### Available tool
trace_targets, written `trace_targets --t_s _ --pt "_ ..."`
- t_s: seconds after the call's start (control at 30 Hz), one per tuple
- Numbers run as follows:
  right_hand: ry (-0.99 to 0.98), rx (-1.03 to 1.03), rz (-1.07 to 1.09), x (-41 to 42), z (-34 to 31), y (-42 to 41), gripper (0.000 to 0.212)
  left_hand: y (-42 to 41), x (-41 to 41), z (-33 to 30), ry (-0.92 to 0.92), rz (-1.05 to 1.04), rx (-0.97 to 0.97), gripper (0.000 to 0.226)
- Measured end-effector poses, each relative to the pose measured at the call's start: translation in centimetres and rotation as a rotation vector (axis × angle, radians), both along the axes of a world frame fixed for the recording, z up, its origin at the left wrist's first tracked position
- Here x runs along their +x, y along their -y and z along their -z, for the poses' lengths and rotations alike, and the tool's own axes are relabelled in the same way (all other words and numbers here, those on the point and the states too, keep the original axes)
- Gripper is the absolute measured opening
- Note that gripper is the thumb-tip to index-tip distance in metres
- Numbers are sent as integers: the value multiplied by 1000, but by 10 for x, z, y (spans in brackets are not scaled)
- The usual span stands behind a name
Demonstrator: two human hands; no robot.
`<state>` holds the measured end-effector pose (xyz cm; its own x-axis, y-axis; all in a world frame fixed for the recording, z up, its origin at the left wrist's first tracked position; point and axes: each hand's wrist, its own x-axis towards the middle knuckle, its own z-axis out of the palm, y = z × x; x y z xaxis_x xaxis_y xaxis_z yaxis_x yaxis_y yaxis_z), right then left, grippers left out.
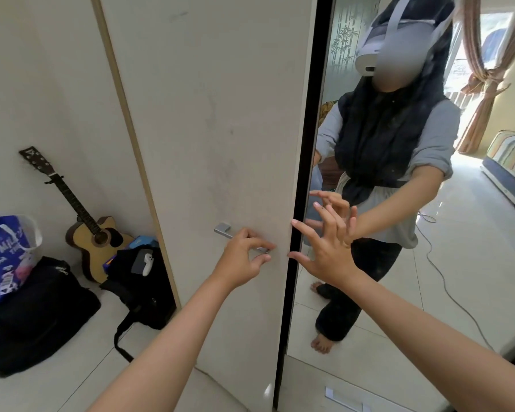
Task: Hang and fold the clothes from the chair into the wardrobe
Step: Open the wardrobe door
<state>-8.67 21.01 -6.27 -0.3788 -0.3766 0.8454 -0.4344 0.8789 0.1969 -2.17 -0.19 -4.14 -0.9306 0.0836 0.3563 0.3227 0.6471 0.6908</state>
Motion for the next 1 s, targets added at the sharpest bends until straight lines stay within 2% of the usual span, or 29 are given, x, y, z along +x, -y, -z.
trace_targets --t_s 0.3,0.6,0.73,0.83,1.0 --pt "49 61 18 48 -7 31 92 27 52 -4 56 -15 16 18" --pt "158 111 -204 121 -19 114 96 104 142 -7 -32 -37 13 12" --pt "174 188 -340 147 -27 163 101 143 189 -23 -74 -109 88 28" --pt "126 234 -450 156 -41 198 103 165 221 -44 -226 -134 139 44" --pt "179 50 -572 165 -93 265 101 198 251 -78 -391 -245 125 62"
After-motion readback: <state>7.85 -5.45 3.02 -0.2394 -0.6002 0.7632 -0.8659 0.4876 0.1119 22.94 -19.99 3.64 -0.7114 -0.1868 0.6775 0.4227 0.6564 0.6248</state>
